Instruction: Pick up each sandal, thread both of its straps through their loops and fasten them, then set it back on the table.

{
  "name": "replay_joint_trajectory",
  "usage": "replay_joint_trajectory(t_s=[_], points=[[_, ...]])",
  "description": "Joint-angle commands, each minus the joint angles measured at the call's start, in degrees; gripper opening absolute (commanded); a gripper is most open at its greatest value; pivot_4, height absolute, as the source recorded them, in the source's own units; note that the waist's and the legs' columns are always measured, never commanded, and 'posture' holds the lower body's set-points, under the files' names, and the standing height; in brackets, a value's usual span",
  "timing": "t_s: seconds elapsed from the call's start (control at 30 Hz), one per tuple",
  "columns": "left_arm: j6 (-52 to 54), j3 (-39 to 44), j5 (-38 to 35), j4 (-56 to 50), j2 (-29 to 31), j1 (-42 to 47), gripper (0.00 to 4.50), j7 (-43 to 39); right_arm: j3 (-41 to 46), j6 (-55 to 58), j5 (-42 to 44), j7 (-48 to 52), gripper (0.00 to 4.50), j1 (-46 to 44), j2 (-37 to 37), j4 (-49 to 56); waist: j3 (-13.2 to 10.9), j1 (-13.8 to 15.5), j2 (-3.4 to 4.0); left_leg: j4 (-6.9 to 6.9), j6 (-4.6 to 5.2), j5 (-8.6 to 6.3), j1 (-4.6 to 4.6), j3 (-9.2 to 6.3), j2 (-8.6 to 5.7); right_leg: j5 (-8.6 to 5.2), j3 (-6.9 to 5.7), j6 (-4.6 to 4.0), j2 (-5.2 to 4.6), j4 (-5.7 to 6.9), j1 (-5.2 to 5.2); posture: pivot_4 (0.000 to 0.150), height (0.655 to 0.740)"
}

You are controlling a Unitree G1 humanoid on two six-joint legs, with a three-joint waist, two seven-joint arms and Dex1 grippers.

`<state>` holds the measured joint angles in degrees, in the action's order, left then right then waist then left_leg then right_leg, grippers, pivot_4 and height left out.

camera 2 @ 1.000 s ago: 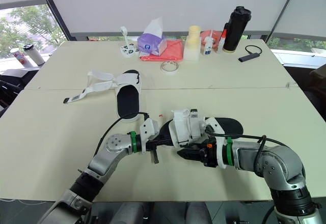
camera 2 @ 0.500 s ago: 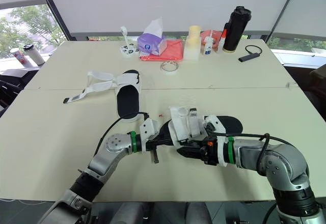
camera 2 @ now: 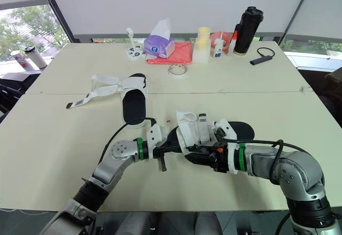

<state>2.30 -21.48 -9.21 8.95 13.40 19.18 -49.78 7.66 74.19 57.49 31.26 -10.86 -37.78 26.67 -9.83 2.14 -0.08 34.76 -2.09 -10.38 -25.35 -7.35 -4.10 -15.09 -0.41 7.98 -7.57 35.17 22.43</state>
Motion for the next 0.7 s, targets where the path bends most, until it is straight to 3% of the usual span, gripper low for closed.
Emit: replay_joint_trajectory(t_s=[0.03,0.1,0.43,0.7], points=[[2.67,-1.74,2.74,3.5,0.55,-1.61,0.0,0.19,1.72,0.64,3.26,-0.96,1.04,-1.43,1.41,0.64,0.0,0.03,0.0,0.0,0.0,0.0,0.0,0.0,0.0,0.0,0.0,0.0,0.0,0.0,0.0,0.15,0.74],[2.65,-1.74,2.76,3.53,0.54,-1.61,0.0,0.17,2.15,1.53,4.03,-1.58,0.04,-1.83,1.91,0.22,0.0,0.03,0.01,0.0,0.01,0.01,0.0,0.0,0.0,0.0,0.0,0.0,0.0,0.0,0.0,0.15,0.74],[2.54,-1.67,2.76,3.71,0.37,-1.64,0.0,0.29,2.79,4.34,6.4,-3.05,0.04,-1.27,2.56,0.32,0.01,0.03,0.02,-0.01,0.04,0.02,0.0,-0.02,0.0,0.0,0.0,0.0,0.0,0.01,-0.01,0.15,0.74],[2.49,-1.66,2.77,3.72,0.21,-1.72,0.0,0.22,-1.78,3.25,3.59,2.01,0.04,3.36,-4.25,4.31,0.01,0.16,0.02,-0.03,0.06,0.03,-0.01,-0.01,-0.01,-0.01,0.0,0.02,0.0,0.01,0.0,0.15,0.74]])
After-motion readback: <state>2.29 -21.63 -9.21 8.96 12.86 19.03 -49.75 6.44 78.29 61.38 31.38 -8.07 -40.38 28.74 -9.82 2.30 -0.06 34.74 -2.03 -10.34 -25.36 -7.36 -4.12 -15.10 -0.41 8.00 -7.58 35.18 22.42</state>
